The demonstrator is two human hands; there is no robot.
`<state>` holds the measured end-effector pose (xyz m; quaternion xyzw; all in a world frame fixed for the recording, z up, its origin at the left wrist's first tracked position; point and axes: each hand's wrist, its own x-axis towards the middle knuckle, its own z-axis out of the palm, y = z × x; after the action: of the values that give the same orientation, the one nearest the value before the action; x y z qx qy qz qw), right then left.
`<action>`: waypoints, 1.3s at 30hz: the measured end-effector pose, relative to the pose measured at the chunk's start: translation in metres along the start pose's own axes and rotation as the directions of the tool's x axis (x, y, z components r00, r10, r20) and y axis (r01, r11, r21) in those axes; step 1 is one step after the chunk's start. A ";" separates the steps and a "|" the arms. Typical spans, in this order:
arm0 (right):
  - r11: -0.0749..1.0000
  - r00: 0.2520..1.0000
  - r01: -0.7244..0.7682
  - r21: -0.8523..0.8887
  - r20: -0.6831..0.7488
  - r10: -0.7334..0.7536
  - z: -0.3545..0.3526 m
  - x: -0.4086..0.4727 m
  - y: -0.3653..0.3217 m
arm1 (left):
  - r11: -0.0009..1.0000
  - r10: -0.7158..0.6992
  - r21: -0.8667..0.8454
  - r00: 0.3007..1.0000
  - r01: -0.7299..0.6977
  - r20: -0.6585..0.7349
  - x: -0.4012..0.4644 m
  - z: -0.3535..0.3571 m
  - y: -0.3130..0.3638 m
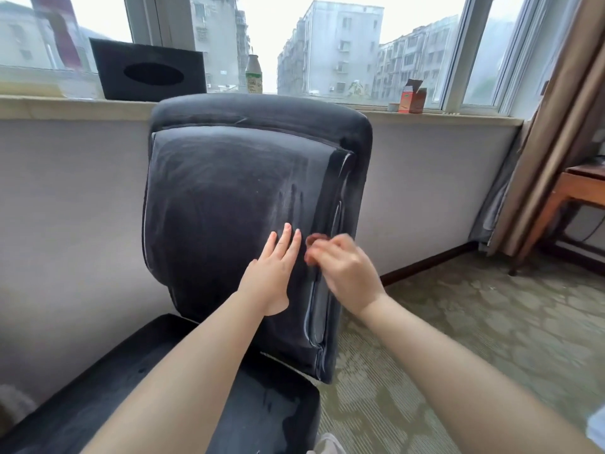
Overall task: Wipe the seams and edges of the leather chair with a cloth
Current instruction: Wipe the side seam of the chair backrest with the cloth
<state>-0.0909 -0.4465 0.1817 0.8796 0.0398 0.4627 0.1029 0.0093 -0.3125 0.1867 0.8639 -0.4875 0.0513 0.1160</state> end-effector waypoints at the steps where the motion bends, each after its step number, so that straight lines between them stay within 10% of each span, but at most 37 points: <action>1: 0.998 0.996 -0.065 0.009 -0.052 0.066 -0.004 0.015 0.007 | 1.000 -0.005 -0.002 1.000 0.005 0.006 -0.001 -0.001 0.001; 6: 0.988 0.983 -0.151 -0.019 -0.109 0.148 -0.002 0.032 0.015 | 0.999 -0.002 -0.033 0.999 0.003 0.040 0.000 -0.006 0.002; 12: 0.988 0.984 0.153 0.028 0.090 -0.155 0.021 -0.043 -0.018 | 1.000 -0.023 -0.006 0.999 0.023 0.046 -0.010 0.000 0.001; 22: 0.926 0.880 -0.377 0.023 -0.304 0.366 -0.033 0.078 0.053 | 0.999 -0.010 -0.050 0.994 0.005 -0.110 0.016 -0.038 0.027; 39: 0.976 0.963 -0.210 -0.050 -0.182 0.198 -0.035 0.050 0.044 | 0.998 -0.016 -0.067 0.992 0.008 -0.123 0.024 -0.028 0.030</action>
<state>-0.0922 -0.4763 0.2504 0.8307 -0.0580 0.5478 0.0809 -0.0030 -0.3401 0.2233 0.8577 -0.4755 0.0878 0.1750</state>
